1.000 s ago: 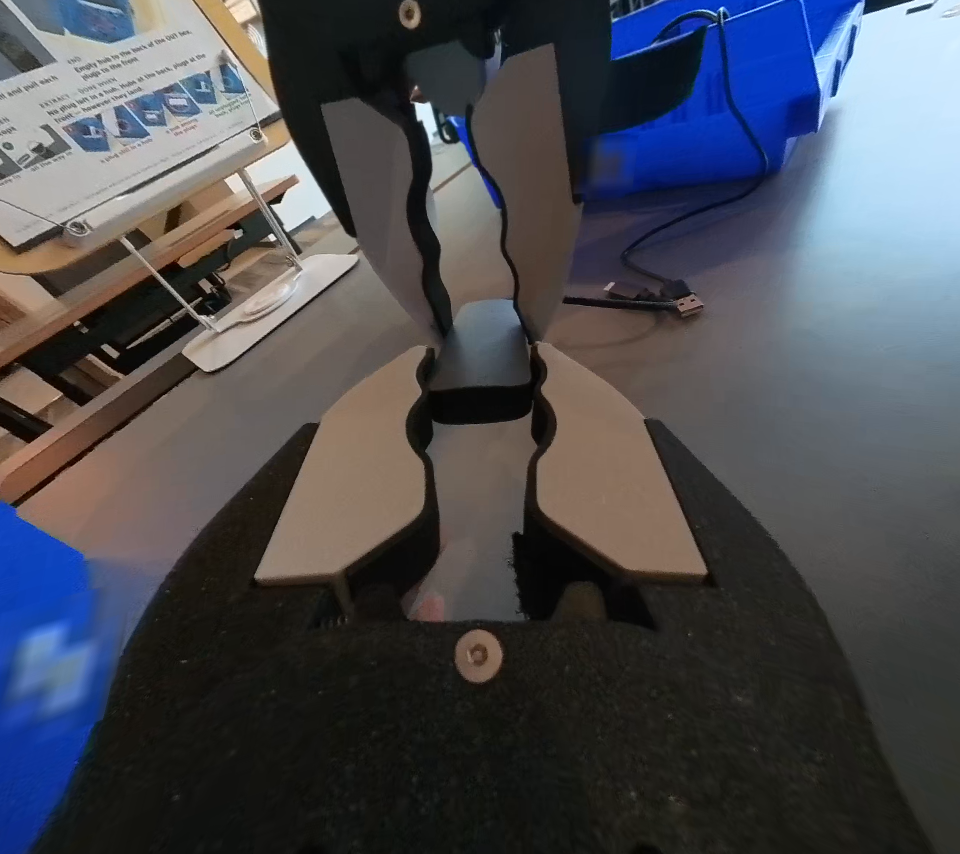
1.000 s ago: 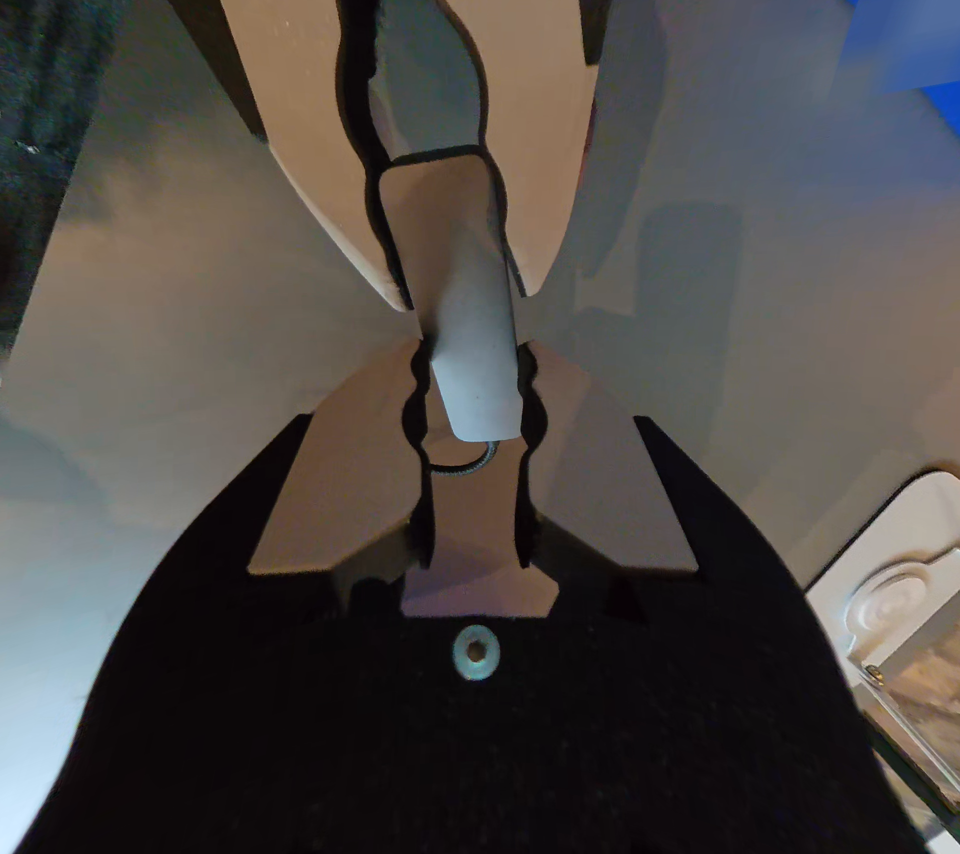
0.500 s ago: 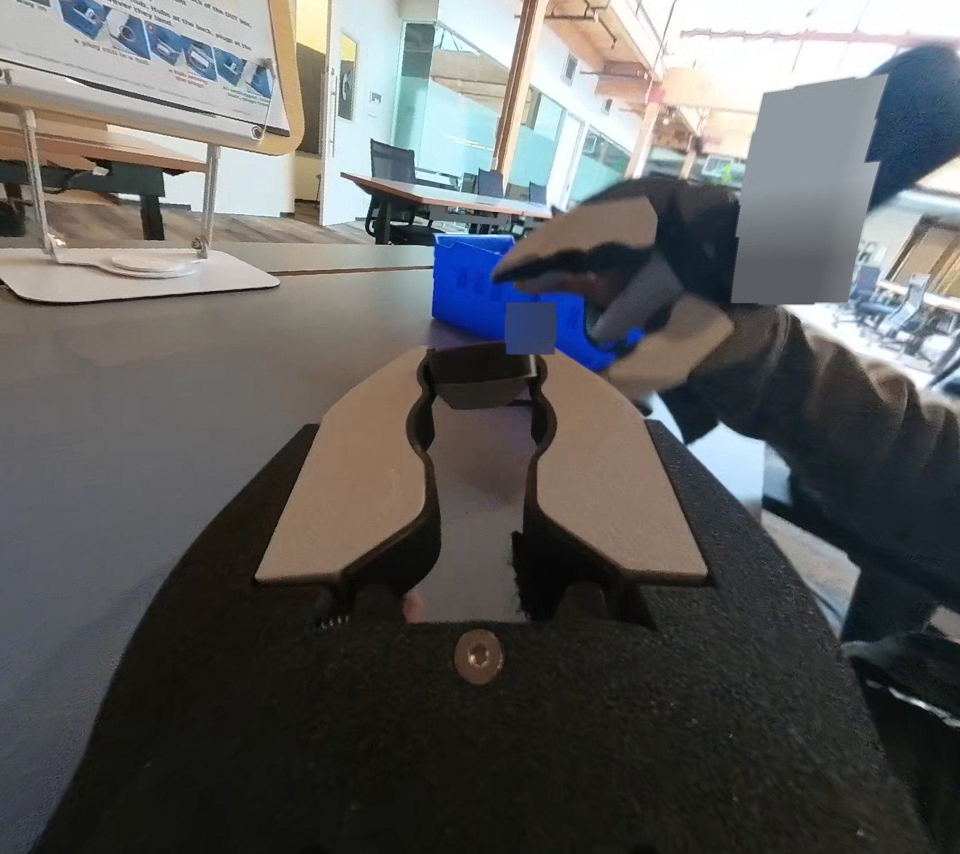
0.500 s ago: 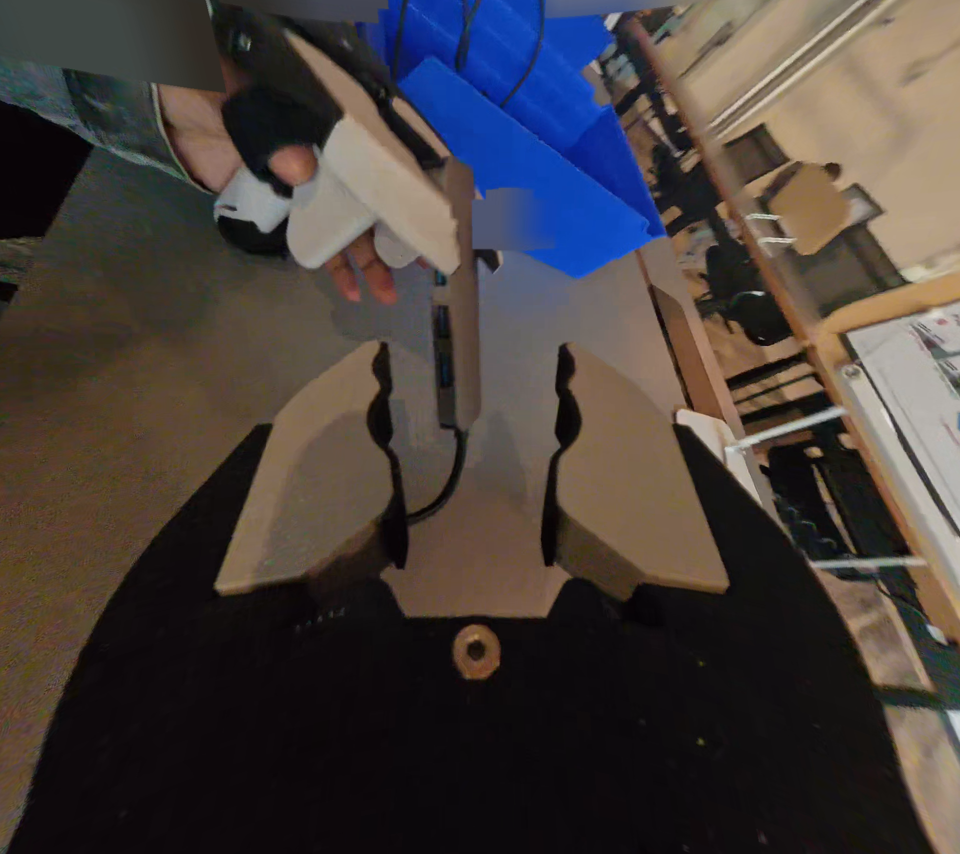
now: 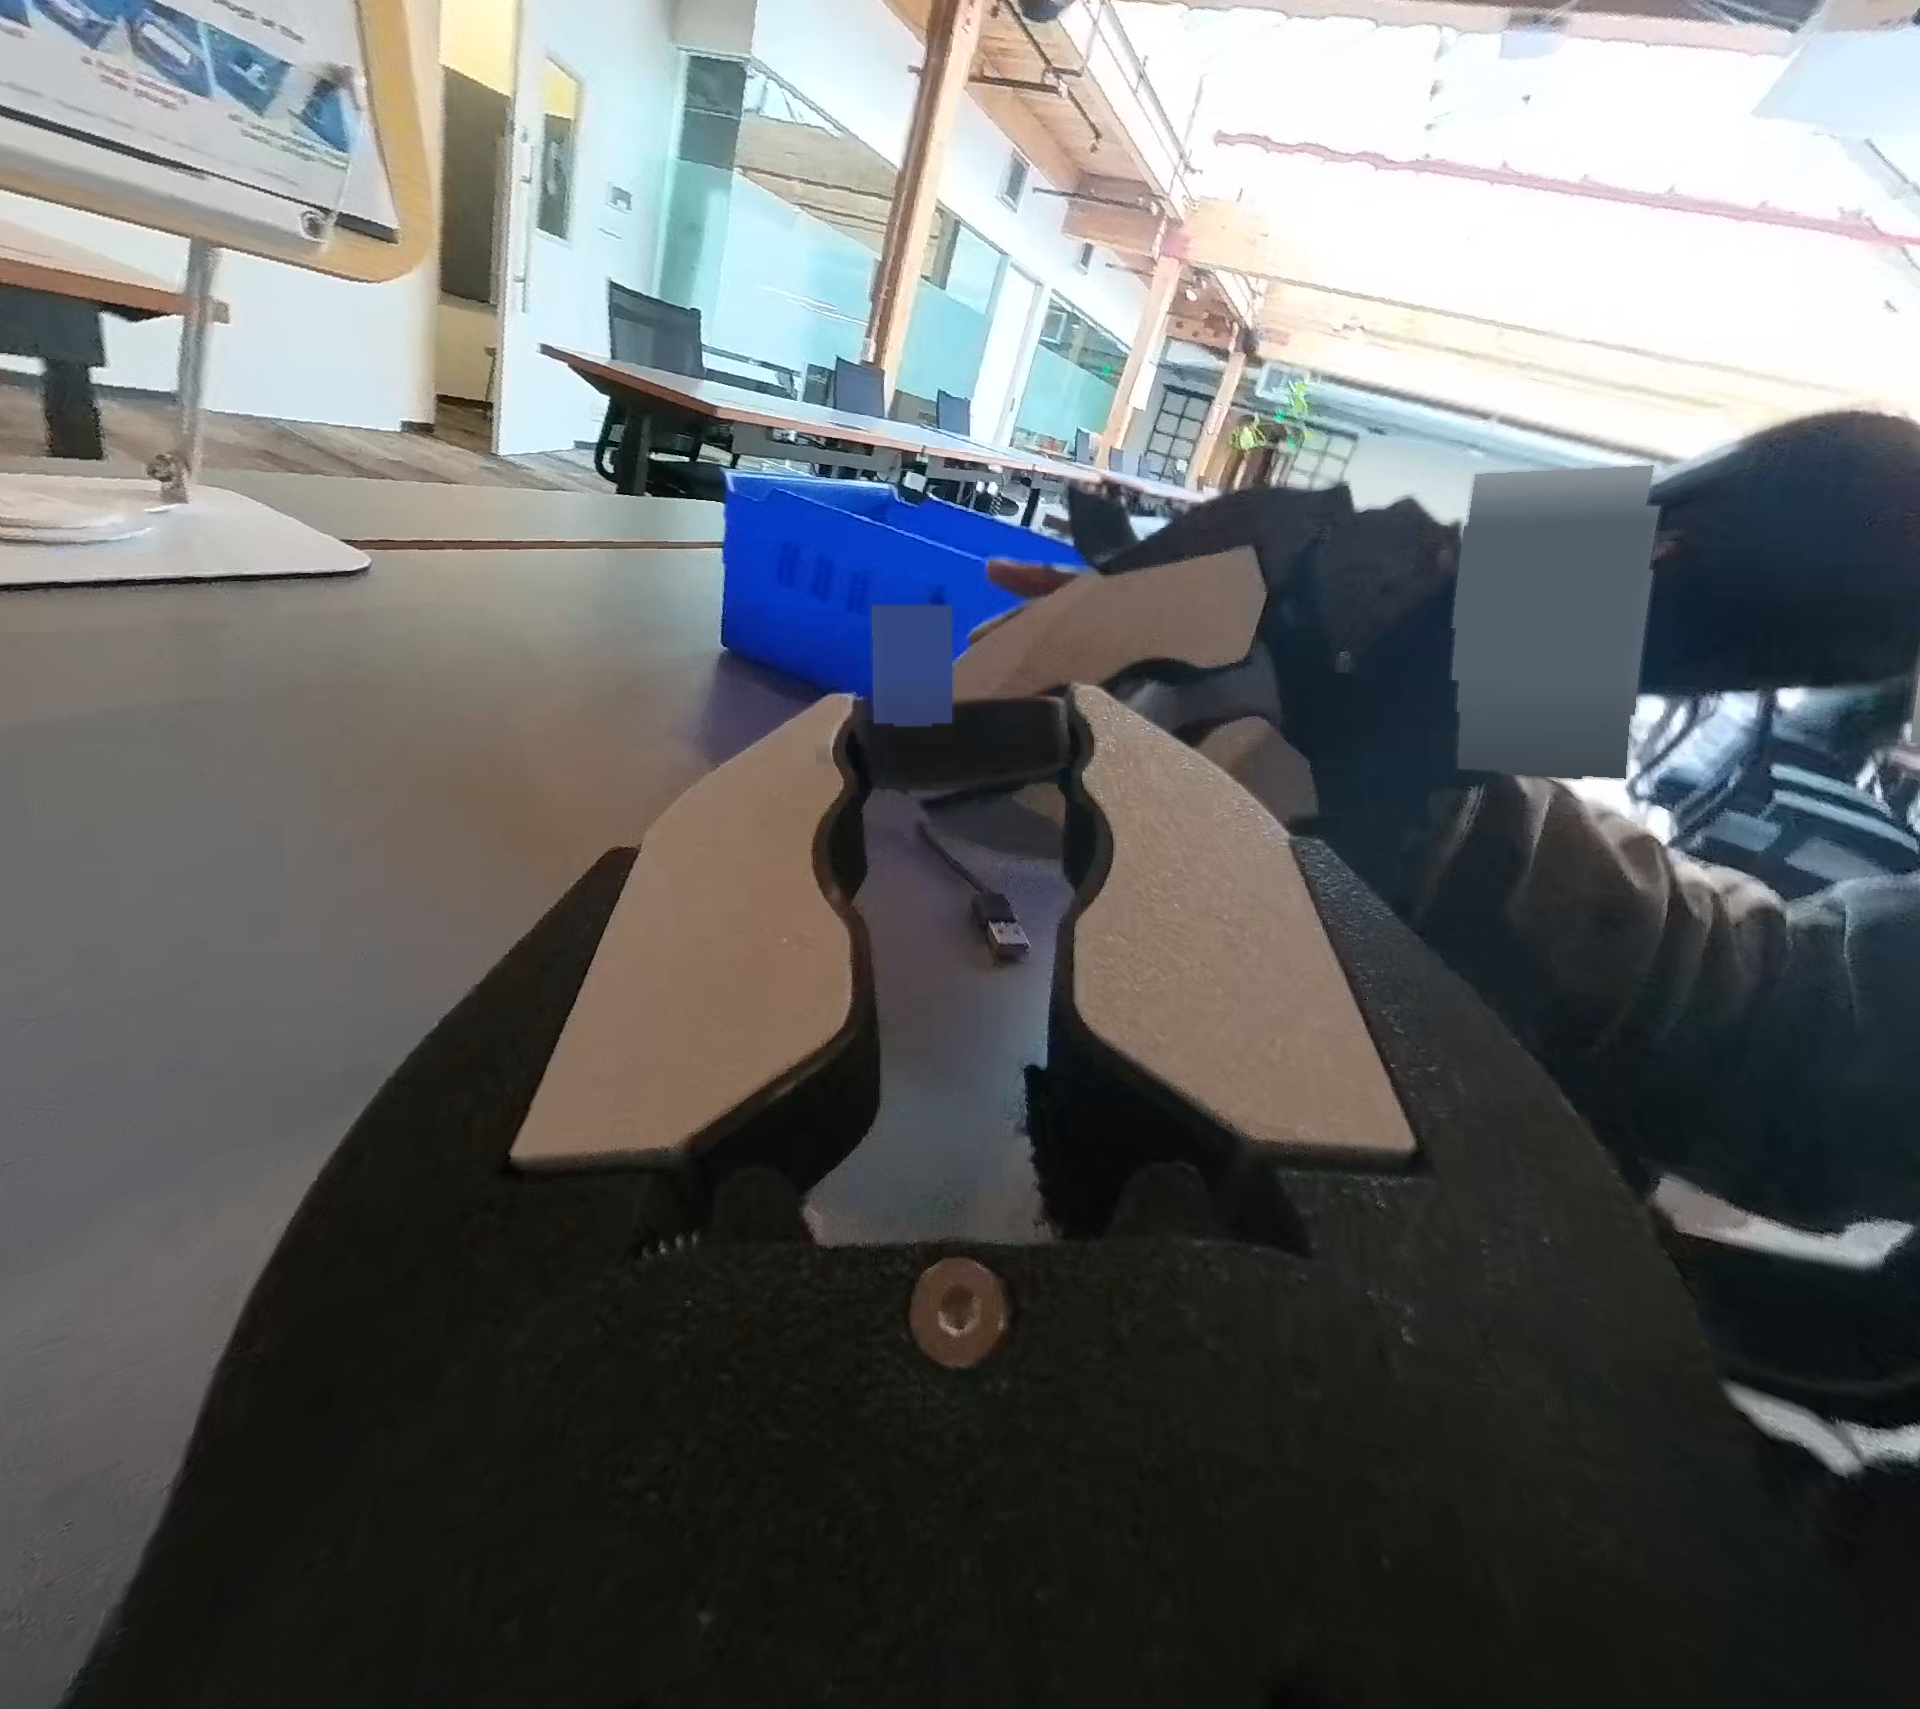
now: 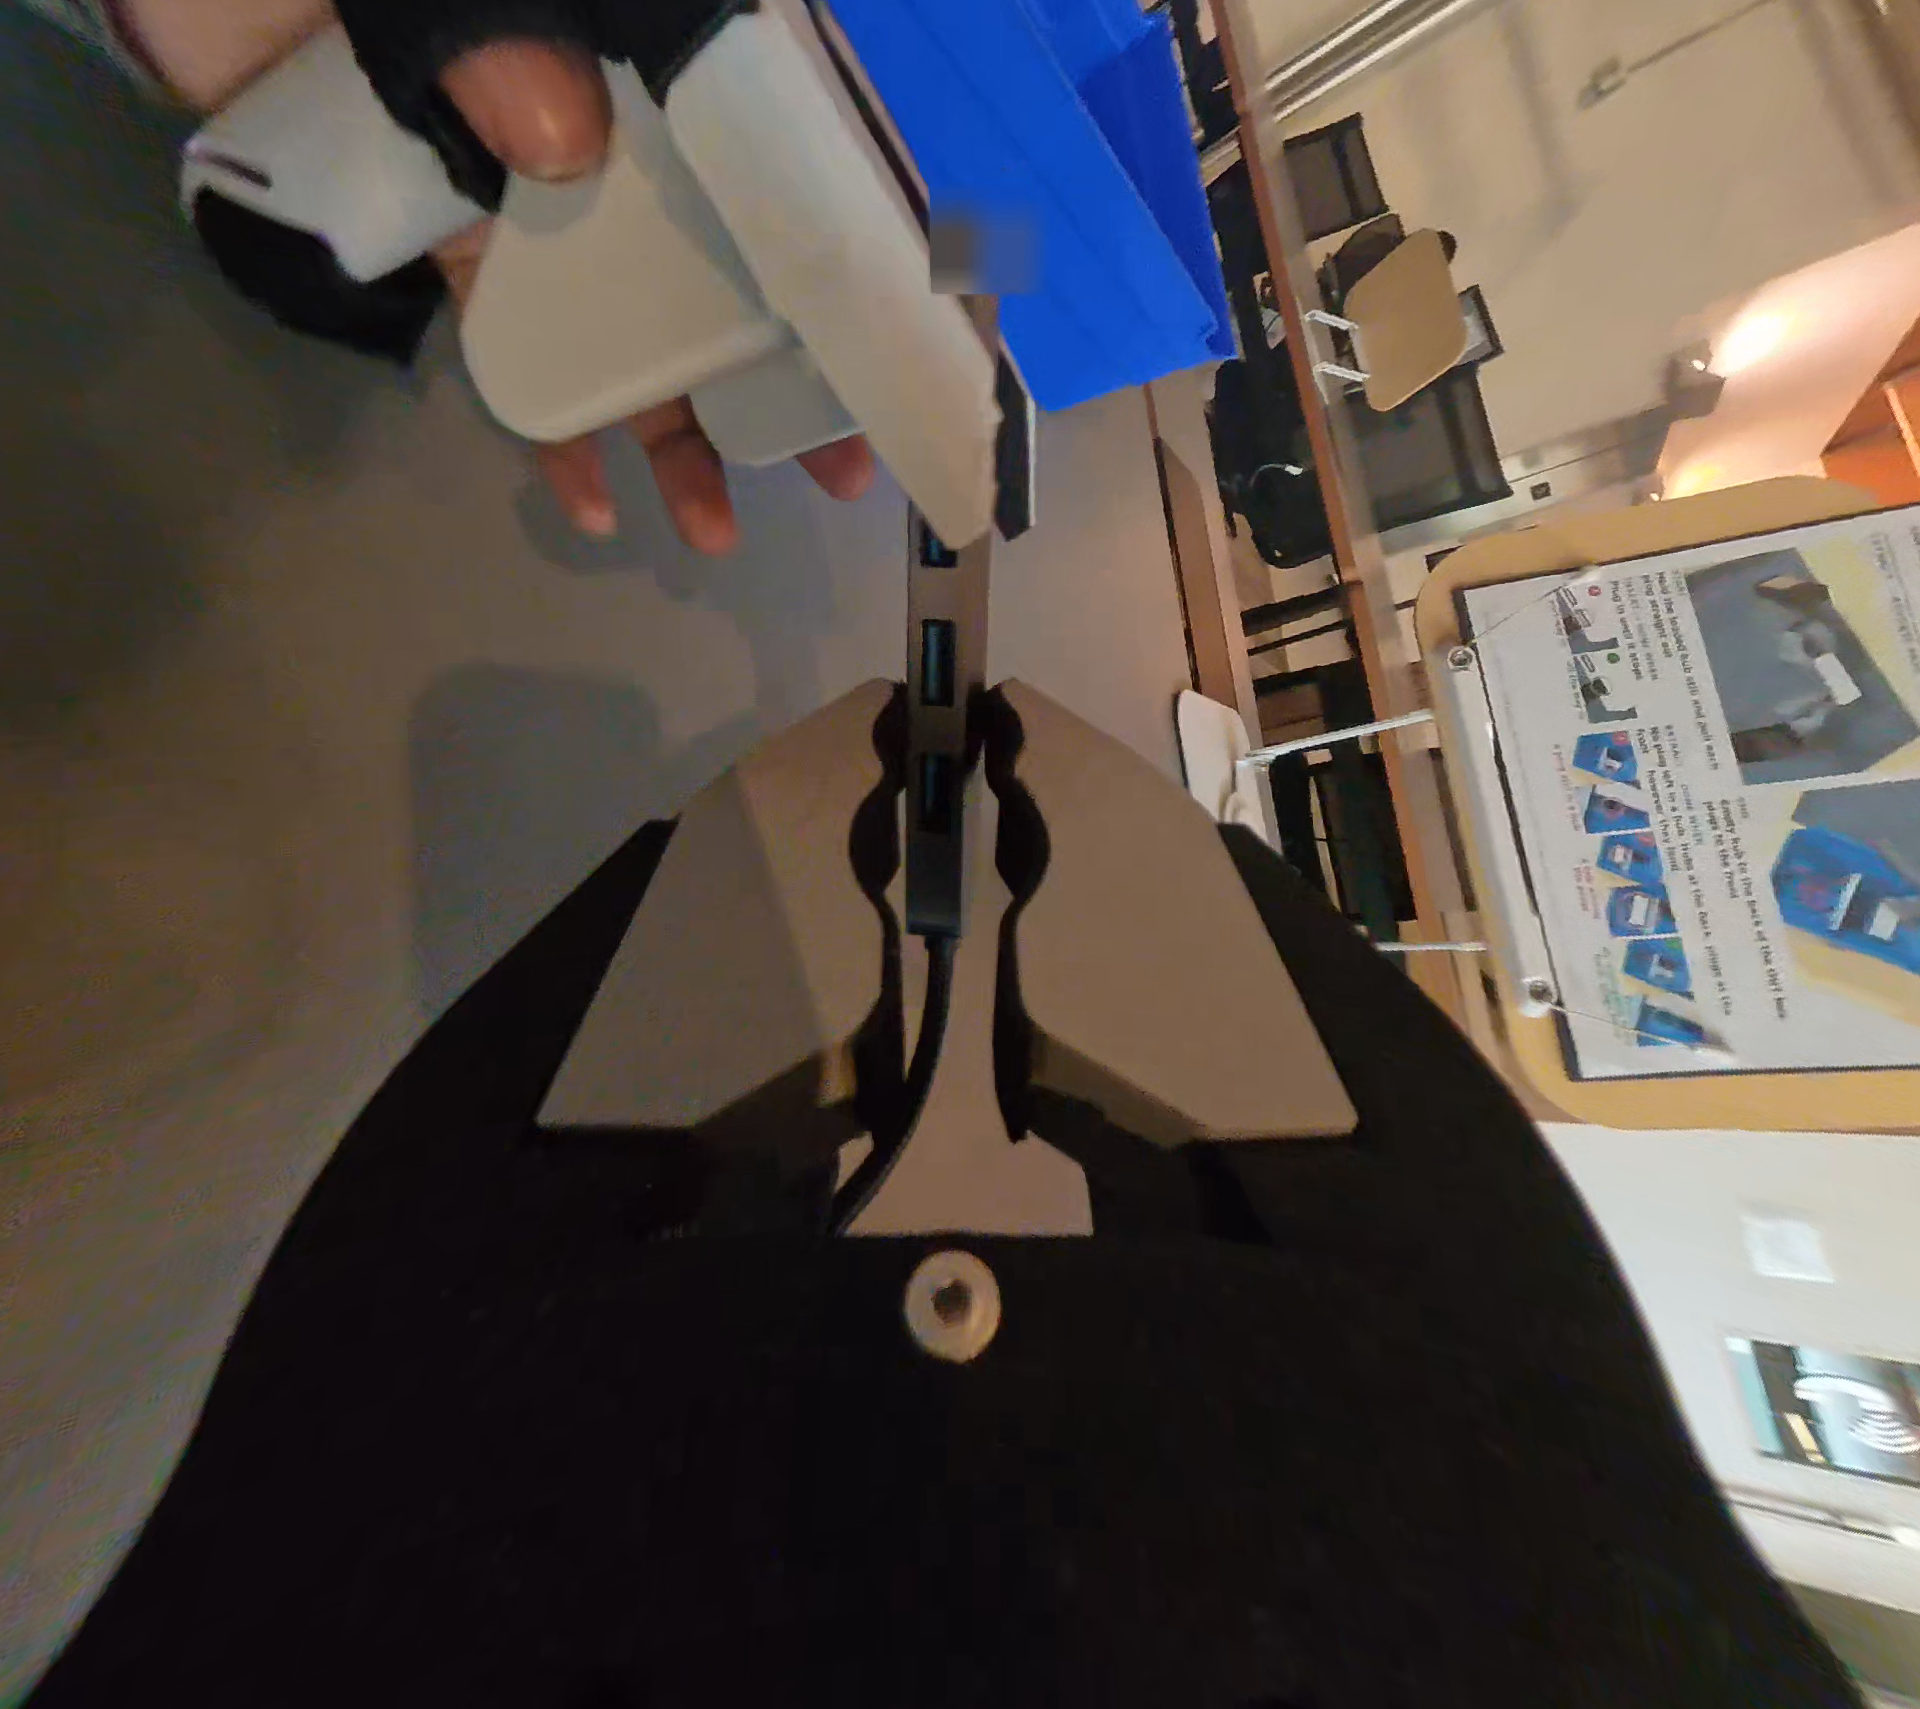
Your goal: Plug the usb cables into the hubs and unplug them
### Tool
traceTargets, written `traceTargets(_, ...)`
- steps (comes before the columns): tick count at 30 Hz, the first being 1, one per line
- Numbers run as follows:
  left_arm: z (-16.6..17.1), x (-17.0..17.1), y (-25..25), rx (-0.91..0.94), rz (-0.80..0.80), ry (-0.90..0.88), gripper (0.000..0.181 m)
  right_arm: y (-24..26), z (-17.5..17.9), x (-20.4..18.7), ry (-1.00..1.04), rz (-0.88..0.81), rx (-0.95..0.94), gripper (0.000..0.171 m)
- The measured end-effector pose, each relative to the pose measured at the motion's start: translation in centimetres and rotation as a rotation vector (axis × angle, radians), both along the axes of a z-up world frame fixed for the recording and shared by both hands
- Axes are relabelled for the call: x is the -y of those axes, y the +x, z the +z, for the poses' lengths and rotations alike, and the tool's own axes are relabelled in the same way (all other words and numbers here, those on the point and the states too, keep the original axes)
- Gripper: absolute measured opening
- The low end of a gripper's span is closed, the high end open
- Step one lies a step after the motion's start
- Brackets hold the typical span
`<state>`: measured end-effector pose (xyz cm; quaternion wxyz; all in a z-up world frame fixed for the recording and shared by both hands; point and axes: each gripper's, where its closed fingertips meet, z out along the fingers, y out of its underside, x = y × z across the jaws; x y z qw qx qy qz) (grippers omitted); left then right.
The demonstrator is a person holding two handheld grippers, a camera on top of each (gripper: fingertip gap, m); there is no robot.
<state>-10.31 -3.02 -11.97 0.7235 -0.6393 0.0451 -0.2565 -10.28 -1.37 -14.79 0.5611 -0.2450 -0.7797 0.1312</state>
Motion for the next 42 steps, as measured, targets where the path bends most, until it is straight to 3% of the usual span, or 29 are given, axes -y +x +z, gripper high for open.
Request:
traceTargets(4,-1.3,0.5,1.6,-0.177,-0.125,-0.015,0.040,1.4,0.4,-0.7,0.129,0.012,0.043,0.011)
traceTargets(8,-2.1,0.3,1.1,-0.394,-0.033,0.005,0.047,2.5,0.6,-0.7,0.258,0.045,0.072,0.011)
traceTargets(13,-5.3,0.0,1.8,-0.927,0.055,0.030,0.052,2.9,0.0,-0.9,0.321,0.025,0.122,0.011)
traceTargets(24,-5.6,-0.2,1.8,-1.383,0.227,0.174,0.045,3.5,-1.2,-1.1,0.296,0.043,0.202,0.011)
traceTargets(36,-6.1,0.1,3.9,-1.519,0.183,0.259,0.052,4.6,-3.2,-0.6,0.199,0.150,0.289,0.011)
traceTargets(42,-4.9,0.6,5.7,-1.393,0.142,0.308,0.041,4.8,-4.2,0.0,0.162,0.189,0.329,0.011)
